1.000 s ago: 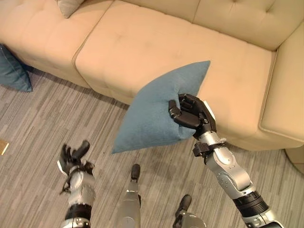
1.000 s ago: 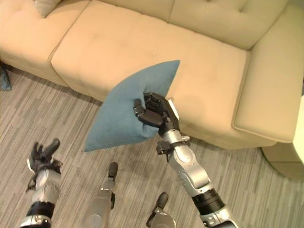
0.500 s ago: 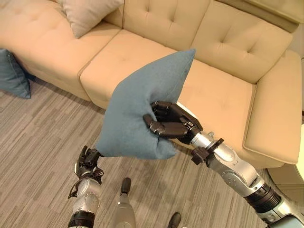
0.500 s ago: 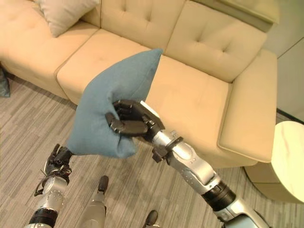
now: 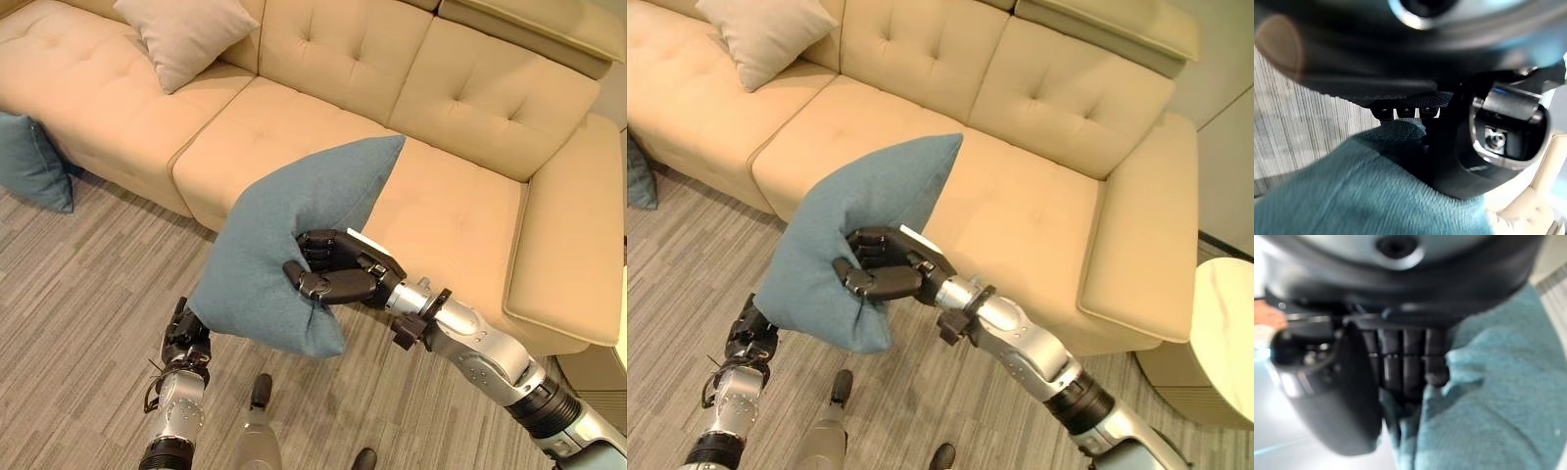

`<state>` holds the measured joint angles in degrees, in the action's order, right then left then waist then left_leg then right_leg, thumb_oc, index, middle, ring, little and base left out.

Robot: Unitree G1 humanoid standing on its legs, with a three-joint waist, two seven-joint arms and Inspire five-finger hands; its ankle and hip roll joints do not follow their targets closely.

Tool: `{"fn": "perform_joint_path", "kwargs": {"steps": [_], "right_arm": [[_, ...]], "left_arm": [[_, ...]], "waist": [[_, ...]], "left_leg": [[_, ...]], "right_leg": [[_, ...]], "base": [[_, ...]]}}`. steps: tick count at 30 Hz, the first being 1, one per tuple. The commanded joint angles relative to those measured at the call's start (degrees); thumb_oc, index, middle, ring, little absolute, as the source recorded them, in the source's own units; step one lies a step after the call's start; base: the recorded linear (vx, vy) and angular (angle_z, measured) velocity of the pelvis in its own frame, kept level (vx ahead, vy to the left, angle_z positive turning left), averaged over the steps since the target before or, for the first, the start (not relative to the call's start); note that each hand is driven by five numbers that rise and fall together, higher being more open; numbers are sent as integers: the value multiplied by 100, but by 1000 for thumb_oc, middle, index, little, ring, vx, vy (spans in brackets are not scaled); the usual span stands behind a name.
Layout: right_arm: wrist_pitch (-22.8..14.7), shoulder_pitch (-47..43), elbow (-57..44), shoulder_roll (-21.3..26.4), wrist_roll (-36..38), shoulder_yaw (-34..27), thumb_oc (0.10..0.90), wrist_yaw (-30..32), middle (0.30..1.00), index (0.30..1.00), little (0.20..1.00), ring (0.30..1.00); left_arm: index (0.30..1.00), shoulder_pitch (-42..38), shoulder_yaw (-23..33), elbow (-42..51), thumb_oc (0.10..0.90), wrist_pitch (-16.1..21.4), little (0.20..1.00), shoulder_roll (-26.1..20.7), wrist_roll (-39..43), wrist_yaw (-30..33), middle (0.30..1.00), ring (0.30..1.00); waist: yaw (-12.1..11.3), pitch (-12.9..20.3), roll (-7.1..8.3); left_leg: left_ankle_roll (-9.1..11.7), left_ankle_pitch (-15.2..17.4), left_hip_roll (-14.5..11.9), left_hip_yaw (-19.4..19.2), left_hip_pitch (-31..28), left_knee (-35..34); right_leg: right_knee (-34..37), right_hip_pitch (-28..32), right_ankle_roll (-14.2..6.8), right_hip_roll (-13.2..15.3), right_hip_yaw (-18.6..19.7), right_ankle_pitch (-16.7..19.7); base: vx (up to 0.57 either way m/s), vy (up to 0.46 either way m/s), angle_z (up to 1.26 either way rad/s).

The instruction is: Pick up all the scattered cushions and arrange them neatly on the sofa.

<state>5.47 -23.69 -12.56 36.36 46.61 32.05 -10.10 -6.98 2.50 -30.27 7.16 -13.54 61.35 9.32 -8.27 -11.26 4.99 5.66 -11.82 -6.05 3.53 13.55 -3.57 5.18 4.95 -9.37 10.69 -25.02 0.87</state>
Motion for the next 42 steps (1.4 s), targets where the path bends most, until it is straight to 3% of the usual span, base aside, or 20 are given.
{"fn": "perform_joint_path", "kwargs": {"steps": [1,4,10,20,25,28,29,31,33,34,35,37,39,42], "right_arm": [[-663,-555,-399,-808,593,516,400,-1005,300,300,300,300],[-683,-367,-379,-753,491,419,400,-978,300,300,300,300],[-707,54,-233,-559,361,23,400,-873,300,300,300,300],[-745,805,88,-528,-139,-1012,400,-572,300,300,300,300],[-799,1213,251,-849,-420,-1706,400,-403,300,300,300,300],[-848,1570,335,-1226,-548,-2225,400,-287,300,300,300,300],[-848,1571,335,-1226,-548,-2225,400,-287,300,300,300,300],[-907,1730,292,-1479,-674,-2454,400,-191,300,300,300,300],[-938,1778,268,-1562,-710,-2477,400,-142,300,300,300,300],[-948,1863,228,-1621,-747,-2525,400,-151,300,300,300,300],[-949,2093,160,-1697,-840,-2636,400,-170,300,300,300,300],[-952,2183,135,-1706,-807,-2674,400,-198,300,300,300,300],[-1024,2180,129,-1645,-842,-2695,400,-162,300,300,300,300],[-1080,2220,142,-1625,-886,-2735,400,-125,300,300,300,300]], "left_arm": [[300,-1029,-1247,740,400,259,300,43,-300,-1212,300,300],[300,-1124,-1757,1267,400,306,300,-28,-771,-1316,300,300],[300,-985,-1955,1821,400,309,300,-201,-1184,-1423,300,300],[300,-499,-1457,1959,400,241,300,-426,-1411,-1424,300,300],[300,-281,-1195,2069,400,235,300,-516,-1451,-1502,300,300],[300,-155,-1072,2308,400,232,300,-585,-1538,-1549,300,300],[300,-155,-1072,2308,400,232,300,-585,-1538,-1549,300,300],[300,-77,-1021,2516,400,258,300,-605,-1565,-1516,300,300],[300,-55,-997,2606,400,246,300,-599,-1549,-1502,300,300],[300,-17,-993,2686,400,237,300,-626,-1588,-1521,300,300],[300,4,-1005,2723,400,192,300,-651,-1633,-1551,300,300],[300,18,-1067,2717,400,184,300,-617,-1695,-1565,300,300],[300,-21,-1133,2701,400,143,300,-584,-1758,-1526,300,300],[300,-25,-1119,2701,400,161,300,-542,-1824,-1499,300,300]], "waist": [[74,1406,-207],[134,1421,-240],[221,1432,-291],[279,1431,-279],[284,1362,-194],[352,1190,-198],[353,1194,-198],[476,907,-311],[495,795,-386],[512,765,-428],[612,740,-507],[719,690,-571],[808,563,-552],[927,491,-545]], "left_leg": [[373,663,-316,-246,-402,-143],[339,661,-283,-244,-390,-143],[302,706,-246,-334,-484,-143],[164,862,-136,-480,-706,-143],[-75,1225,134,-541,-685,312],[-419,1580,447,-575,-728,705],[-420,1579,448,-574,-723,705],[-708,1719,666,-563,-887,850],[-806,1765,696,-570,-947,890],[-852,1815,715,-553,-989,901],[-891,1884,741,-451,-1137,866],[-859,1914,725,-388,-1210,875],[-818,2013,785,-343,-1332,926],[-790,2097,871,-259,-1501,918]], "right_leg": [[-465,-57,104,-7,-38,-486],[-480,-86,95,23,-9,-462],[-474,-64,65,86,35,-424],[-407,27,-44,256,125,-293],[-565,23,-182,632,195,-97],[-1595,-293,-246,1132,434,302],[-1595,-297,-246,1133,433,302],[-2780,-725,-212,1503,751,1095],[-3157,-887,-161,1600,768,1115],[-3396,-968,-94,1593,777,978],[-3712,-1276,90,1206,958,483],[-3516,-1559,242,744,1019,-88],[-3098,-1764,300,398,975,-299],[-2557,-1965,260,128,923,-161]], "base": [[0,0,0],[0,0,0],[9,15,-4],[14,61,-10],[22,186,-3],[26,277,-8],[8,297,-10],[9,389,-3],[20,222,1],[146,193,-6],[199,224,-5],[190,100,18],[162,9,32],[212,-6,32]]}}
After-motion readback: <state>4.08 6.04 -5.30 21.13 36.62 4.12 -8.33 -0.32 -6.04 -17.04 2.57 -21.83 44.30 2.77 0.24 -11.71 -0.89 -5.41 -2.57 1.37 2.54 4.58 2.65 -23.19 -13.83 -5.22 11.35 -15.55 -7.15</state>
